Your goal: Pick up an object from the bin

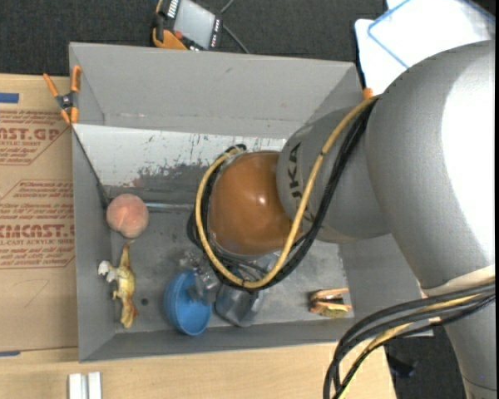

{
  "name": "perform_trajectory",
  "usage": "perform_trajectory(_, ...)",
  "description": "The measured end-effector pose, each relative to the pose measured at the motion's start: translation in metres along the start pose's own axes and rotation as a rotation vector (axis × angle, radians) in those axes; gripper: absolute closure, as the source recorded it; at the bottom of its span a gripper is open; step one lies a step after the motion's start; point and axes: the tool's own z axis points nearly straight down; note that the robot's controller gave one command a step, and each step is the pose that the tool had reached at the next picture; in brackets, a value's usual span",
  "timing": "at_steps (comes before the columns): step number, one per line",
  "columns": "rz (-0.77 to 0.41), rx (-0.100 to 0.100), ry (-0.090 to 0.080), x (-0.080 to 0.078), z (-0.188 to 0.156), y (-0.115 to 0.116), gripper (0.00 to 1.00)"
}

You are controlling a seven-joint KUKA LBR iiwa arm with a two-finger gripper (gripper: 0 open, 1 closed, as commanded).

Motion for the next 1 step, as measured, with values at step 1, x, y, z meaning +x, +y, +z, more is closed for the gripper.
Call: perform_trajectory(1,-0.003,-0.005,0.026,0.0074,0.0047,0.0022,0.0)
